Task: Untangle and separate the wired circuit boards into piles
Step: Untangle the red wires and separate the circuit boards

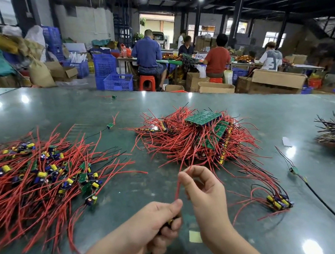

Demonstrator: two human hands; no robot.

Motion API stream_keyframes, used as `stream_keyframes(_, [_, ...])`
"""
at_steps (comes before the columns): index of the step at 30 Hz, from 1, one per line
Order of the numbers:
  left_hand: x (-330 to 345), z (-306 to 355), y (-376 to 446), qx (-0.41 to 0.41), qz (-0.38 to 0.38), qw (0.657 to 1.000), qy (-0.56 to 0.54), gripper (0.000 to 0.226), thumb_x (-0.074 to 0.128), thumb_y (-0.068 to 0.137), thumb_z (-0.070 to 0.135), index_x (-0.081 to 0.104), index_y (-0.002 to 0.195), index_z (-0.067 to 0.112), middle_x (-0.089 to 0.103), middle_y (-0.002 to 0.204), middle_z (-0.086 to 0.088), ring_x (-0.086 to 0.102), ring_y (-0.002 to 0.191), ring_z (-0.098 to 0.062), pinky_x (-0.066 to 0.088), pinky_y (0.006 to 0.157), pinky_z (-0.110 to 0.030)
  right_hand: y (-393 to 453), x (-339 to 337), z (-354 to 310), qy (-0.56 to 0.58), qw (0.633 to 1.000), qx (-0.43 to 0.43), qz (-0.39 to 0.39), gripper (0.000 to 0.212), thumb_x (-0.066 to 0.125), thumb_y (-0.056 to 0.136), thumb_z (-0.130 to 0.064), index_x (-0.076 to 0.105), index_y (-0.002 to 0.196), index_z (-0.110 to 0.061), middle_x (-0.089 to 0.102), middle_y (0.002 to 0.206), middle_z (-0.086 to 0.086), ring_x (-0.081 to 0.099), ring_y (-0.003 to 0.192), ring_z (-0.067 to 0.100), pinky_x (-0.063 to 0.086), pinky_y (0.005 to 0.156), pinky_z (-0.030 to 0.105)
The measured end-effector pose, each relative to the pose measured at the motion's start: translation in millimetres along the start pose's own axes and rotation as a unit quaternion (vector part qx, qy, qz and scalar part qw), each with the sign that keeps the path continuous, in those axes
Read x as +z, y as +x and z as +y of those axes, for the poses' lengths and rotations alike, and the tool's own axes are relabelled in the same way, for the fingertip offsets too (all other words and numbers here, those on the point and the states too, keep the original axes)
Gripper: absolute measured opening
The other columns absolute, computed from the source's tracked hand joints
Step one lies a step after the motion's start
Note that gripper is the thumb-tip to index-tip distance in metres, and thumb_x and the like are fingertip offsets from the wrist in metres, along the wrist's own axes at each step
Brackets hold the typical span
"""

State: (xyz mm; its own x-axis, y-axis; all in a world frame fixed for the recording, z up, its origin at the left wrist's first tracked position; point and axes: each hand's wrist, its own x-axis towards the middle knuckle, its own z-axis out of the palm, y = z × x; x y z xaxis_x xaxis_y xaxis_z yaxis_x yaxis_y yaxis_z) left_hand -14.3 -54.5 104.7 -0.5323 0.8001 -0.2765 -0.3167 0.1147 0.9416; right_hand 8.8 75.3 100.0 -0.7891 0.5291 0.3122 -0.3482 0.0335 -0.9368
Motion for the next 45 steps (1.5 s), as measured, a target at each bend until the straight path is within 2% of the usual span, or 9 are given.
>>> stream_keyframes(10, [-10, -9, 11, 0.153, 0.2, 0.944, 0.214, 0.038, 0.052, 0.094, 0.027, 0.058, 0.057, 0.018, 0.037, 0.038, 0.008, 0.03, 0.033, -0.001, 0.022, 0.037, -0.012, 8, -6, -7, -0.092, 0.989, 0.053, -0.106, 0.015, 0.071, 0.078, -0.01, 0.074, 0.066, -0.018, 0.06, 0.055, -0.009, 0.045, 0.048, 0.002, 0.038, 0.051, 0.011])
stream_keyframes(15, [-6, -7, 10, 0.13, 0.146, 0.98, 0.031, 0.038, 0.052, 0.09, 0.033, 0.056, 0.056, 0.017, 0.026, 0.046, 0.005, 0.018, 0.034, -0.006, 0.015, 0.035, -0.013, 7, -4, -4, 0.183, 0.953, 0.227, -0.085, 0.007, 0.07, 0.063, -0.014, 0.076, 0.067, -0.013, 0.06, 0.056, -0.005, 0.046, 0.042, 0.002, 0.045, 0.049, 0.011])
stream_keyframes(18, [-7, -8, 12, 0.126, 0.162, 0.977, 0.065, 0.037, 0.053, 0.091, 0.031, 0.053, 0.057, 0.015, 0.027, 0.042, 0.007, 0.019, 0.032, -0.005, 0.016, 0.034, -0.013, 14, -10, -7, 0.069, 0.986, 0.144, -0.045, 0.011, 0.071, 0.075, -0.005, 0.074, 0.068, -0.013, 0.066, 0.06, -0.004, 0.051, 0.046, 0.003, 0.045, 0.049, 0.013])
stream_keyframes(23, [-14, -15, 12, 0.199, 0.275, 0.856, 0.389, 0.04, 0.054, 0.093, 0.032, 0.048, 0.055, 0.021, 0.044, 0.044, 0.008, 0.043, 0.048, -0.008, 0.028, 0.05, -0.021, 22, -20, -10, -0.028, 0.995, 0.093, -0.017, 0.019, 0.069, 0.08, -0.005, 0.075, 0.066, -0.016, 0.067, 0.062, -0.004, 0.053, 0.048, 0.005, 0.048, 0.054, 0.015])
stream_keyframes(28, [-15, -19, 11, 0.177, 0.326, 0.769, 0.522, 0.042, 0.043, 0.094, 0.046, 0.034, 0.06, 0.024, 0.039, 0.056, 0.004, 0.056, 0.072, -0.022, 0.038, 0.063, -0.036, 21, -18, -6, 0.009, 0.989, 0.147, 0.008, 0.014, 0.068, 0.082, -0.012, 0.073, 0.069, -0.011, 0.066, 0.062, 0.001, 0.053, 0.049, 0.007, 0.048, 0.053, 0.016])
stream_keyframes(32, [-15, -17, 15, 0.229, 0.288, 0.843, 0.393, 0.043, 0.053, 0.093, 0.036, 0.048, 0.058, 0.011, 0.038, 0.045, 0.004, 0.041, 0.049, -0.009, 0.029, 0.053, -0.025, 23, -15, -8, 0.289, 0.911, 0.294, -0.015, 0.011, 0.067, 0.07, -0.018, 0.071, 0.073, -0.009, 0.061, 0.061, 0.001, 0.048, 0.042, 0.003, 0.046, 0.043, 0.014])
stream_keyframes(40, [-17, -19, 11, 0.179, 0.337, 0.78, 0.496, 0.041, 0.046, 0.094, 0.044, 0.045, 0.064, 0.017, 0.038, 0.051, 0.002, 0.052, 0.065, -0.024, 0.027, 0.057, -0.034, 35, -29, -7, 0.154, 0.958, 0.24, 0.037, 0.016, 0.063, 0.085, -0.013, 0.072, 0.071, -0.009, 0.064, 0.062, 0.0, 0.049, 0.043, 0.002, 0.046, 0.046, 0.012])
stream_keyframes(43, [-14, -14, 12, 0.206, 0.301, 0.826, 0.43, 0.04, 0.051, 0.094, 0.037, 0.048, 0.059, 0.016, 0.039, 0.045, 0.004, 0.042, 0.05, -0.012, 0.029, 0.055, -0.028, 36, -26, -11, 0.335, 0.887, 0.318, 0.001, 0.016, 0.063, 0.074, -0.018, 0.07, 0.064, -0.008, 0.059, 0.059, 0.002, 0.043, 0.037, 0.002, 0.038, 0.035, 0.01])
stream_keyframes(45, [-12, -10, 13, 0.202, 0.265, 0.865, 0.375, 0.041, 0.053, 0.094, 0.029, 0.05, 0.054, 0.019, 0.04, 0.04, 0.007, 0.039, 0.043, -0.006, 0.027, 0.05, -0.019, 37, -27, -8, 0.346, 0.893, 0.286, 0.025, 0.015, 0.062, 0.077, -0.015, 0.068, 0.067, -0.006, 0.058, 0.059, 0.003, 0.042, 0.037, 0.002, 0.038, 0.036, 0.011])
